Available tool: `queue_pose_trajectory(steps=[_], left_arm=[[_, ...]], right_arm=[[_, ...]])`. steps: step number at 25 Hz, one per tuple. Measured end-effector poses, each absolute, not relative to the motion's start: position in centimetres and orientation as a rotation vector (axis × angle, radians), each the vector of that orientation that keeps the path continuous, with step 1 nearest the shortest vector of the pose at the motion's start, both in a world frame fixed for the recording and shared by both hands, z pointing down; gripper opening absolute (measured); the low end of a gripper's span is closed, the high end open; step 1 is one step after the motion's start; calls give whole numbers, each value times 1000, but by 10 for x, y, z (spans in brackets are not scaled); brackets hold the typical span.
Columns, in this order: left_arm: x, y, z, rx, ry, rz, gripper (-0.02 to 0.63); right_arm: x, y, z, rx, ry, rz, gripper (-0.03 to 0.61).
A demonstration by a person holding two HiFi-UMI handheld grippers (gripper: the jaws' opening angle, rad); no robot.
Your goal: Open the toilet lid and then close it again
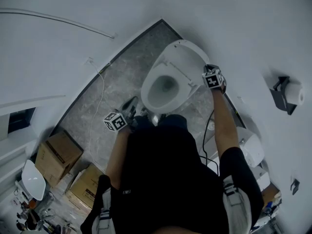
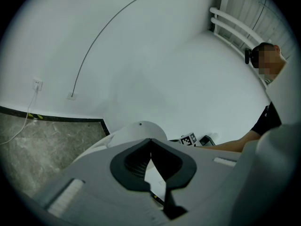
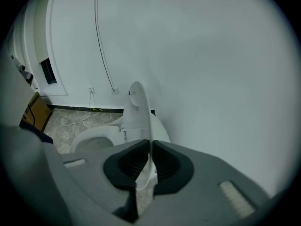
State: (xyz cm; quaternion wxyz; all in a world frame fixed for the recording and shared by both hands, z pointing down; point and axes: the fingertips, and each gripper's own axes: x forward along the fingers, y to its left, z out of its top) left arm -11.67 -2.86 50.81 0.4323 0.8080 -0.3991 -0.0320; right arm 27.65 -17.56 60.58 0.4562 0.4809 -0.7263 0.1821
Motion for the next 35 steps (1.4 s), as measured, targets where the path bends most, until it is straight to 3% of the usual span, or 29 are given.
queue_pose_trajectory(steps=[35], left_arm=[[-134, -23, 517, 1975, -990, -96, 11]], right_arm=[[271, -172, 606, 1219, -1771, 426, 29]])
